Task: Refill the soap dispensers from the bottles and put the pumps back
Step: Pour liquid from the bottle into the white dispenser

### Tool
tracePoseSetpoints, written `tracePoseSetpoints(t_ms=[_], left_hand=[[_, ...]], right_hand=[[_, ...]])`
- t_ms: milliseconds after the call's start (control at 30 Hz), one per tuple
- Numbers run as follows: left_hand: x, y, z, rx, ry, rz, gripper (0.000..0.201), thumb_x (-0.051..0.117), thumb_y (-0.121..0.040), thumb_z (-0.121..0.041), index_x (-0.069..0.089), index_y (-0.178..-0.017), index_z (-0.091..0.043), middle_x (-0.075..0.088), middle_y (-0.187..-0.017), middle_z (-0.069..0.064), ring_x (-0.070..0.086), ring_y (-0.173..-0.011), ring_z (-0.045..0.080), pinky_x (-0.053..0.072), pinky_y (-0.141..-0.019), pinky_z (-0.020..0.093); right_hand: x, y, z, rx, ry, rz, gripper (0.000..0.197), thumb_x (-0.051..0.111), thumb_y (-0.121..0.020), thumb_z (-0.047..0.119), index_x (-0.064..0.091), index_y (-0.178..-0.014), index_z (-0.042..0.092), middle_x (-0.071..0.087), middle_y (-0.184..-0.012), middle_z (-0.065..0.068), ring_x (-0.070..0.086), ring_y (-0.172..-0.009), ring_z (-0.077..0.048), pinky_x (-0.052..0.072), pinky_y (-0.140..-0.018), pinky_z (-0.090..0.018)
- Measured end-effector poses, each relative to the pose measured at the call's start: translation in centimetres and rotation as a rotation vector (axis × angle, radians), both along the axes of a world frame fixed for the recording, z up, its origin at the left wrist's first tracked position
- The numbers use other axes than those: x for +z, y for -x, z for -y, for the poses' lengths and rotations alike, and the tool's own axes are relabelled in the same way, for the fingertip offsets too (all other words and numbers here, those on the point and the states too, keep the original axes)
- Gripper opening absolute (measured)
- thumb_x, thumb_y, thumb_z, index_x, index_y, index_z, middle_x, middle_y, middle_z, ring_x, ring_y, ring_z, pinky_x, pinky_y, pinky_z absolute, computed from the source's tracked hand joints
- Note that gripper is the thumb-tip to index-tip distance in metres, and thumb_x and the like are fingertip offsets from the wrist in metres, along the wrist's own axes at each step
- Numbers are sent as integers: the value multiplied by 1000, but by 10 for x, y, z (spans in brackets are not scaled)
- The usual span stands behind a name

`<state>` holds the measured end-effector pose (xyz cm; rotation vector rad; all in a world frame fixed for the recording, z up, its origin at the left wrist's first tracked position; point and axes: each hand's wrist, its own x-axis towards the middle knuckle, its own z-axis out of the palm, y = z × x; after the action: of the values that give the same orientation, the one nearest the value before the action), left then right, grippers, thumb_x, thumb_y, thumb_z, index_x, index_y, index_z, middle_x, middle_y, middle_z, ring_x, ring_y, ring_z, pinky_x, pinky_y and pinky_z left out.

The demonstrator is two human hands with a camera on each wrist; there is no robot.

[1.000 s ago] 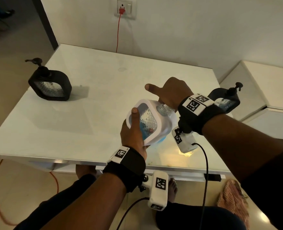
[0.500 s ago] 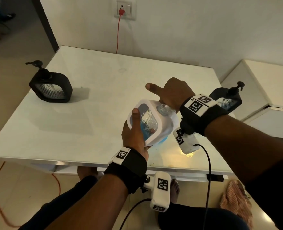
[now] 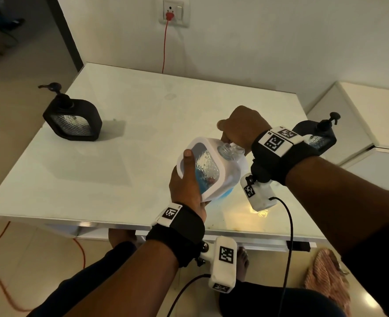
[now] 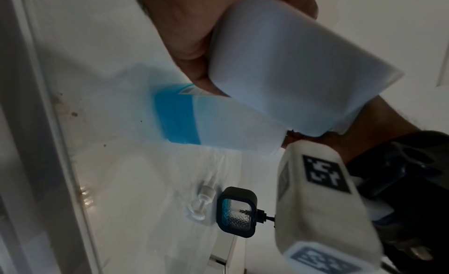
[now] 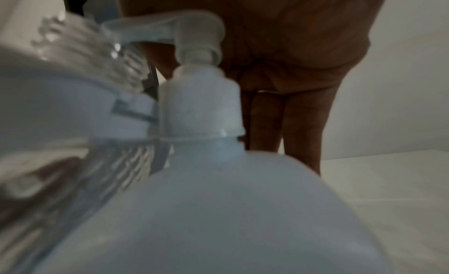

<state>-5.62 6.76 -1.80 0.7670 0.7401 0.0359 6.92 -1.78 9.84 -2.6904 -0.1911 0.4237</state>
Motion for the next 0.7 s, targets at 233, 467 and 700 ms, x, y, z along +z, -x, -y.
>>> tracePoseSetpoints(t_ms=[233, 467, 700], left_hand=[[0, 0, 1, -7, 0, 6, 58, 64, -88, -70, 62, -136, -39, 73, -127, 3, 72, -112, 31, 65, -82, 53], [-1, 0, 1, 3, -16, 7, 52, 63, -91, -69, 63, -134, -40, 72, -129, 3, 70, -115, 32, 63, -86, 58], [0, 1, 1, 1, -28, 25, 67, 66, -79, -75, 63, -135, -38, 73, -128, 4, 71, -114, 32, 64, -86, 55]], right_hand=[[-3, 3, -2, 1, 52, 71, 28, 49, -92, 26, 58, -71, 9, 65, -76, -4, 56, -68, -22, 42, -58, -30], [5, 6, -1, -47, -84, -29, 41, 51, -90, 36, 74, -71, 8, 63, -45, 11, 62, -58, -19, 55, -68, -32], [1, 4, -2, 19, 72, 70, 26, 58, -86, 28, 65, -68, 11, 67, -68, 2, 57, -63, -19, 42, -57, -30]])
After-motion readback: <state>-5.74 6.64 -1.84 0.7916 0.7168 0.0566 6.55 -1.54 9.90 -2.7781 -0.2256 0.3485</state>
